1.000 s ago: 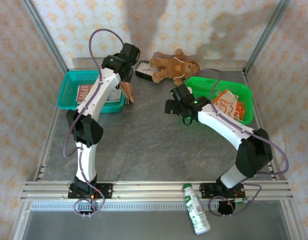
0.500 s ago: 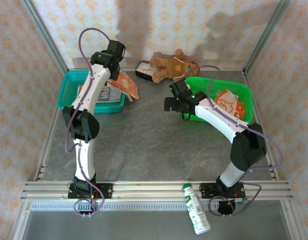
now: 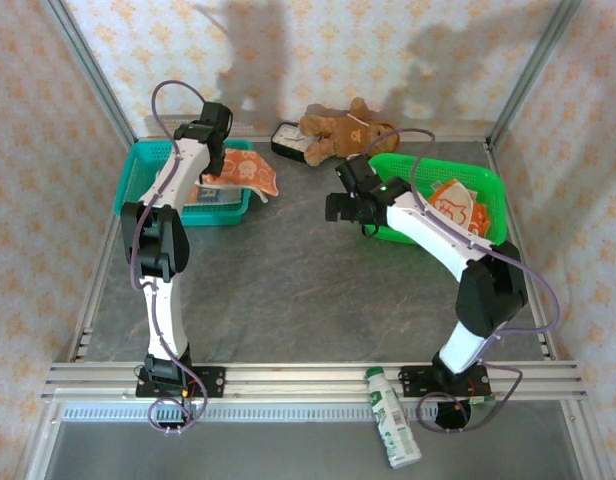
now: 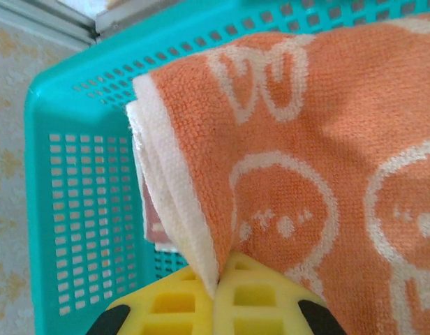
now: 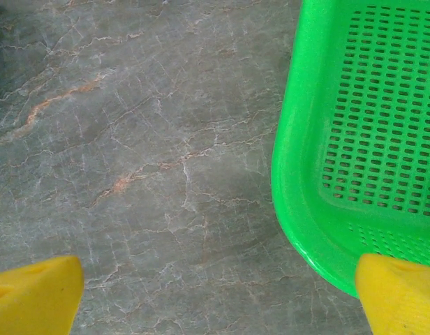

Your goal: Fold and stack the towels

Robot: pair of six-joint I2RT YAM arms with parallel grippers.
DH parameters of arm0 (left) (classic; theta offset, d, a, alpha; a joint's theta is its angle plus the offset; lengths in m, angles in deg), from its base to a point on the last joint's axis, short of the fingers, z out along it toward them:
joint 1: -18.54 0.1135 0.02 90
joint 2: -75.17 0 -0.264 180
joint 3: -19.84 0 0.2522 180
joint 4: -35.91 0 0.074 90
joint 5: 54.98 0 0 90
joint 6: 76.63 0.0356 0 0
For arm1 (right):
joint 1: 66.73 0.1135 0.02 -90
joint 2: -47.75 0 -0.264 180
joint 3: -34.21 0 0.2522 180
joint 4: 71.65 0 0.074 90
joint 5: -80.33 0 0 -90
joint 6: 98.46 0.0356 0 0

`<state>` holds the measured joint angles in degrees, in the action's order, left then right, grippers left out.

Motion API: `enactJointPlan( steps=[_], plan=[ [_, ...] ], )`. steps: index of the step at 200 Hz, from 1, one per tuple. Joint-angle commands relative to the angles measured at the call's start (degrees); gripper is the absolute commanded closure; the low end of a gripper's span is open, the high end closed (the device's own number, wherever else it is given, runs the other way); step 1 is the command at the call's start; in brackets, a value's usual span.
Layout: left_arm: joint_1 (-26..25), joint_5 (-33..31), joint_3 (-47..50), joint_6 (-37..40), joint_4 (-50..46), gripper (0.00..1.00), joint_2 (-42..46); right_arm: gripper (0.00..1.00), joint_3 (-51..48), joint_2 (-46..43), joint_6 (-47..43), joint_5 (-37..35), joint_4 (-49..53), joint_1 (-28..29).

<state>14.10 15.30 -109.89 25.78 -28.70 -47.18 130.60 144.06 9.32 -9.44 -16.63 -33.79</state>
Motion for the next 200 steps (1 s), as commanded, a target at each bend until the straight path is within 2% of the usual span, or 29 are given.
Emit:
enactJointPlan(
  steps=[1,134,200],
  plan=[
    [1.78,-2.13,0.47,2.53,5.25,1.00,-1.57,0.01,2.13,0.84,-0.96,-0.77,2.99,-0.20],
    [5.14,-6.61,1.34,3.56,7.96,1.00,-3.61,0.01,5.35,3.89,-0.51,0.47,5.03,-0.20],
    [5.78,-6.47,1.70,3.37,8.55,1.00,-3.24,0.01,4.93,4.15,-0.27,1.09,4.37,-0.25]
  ],
)
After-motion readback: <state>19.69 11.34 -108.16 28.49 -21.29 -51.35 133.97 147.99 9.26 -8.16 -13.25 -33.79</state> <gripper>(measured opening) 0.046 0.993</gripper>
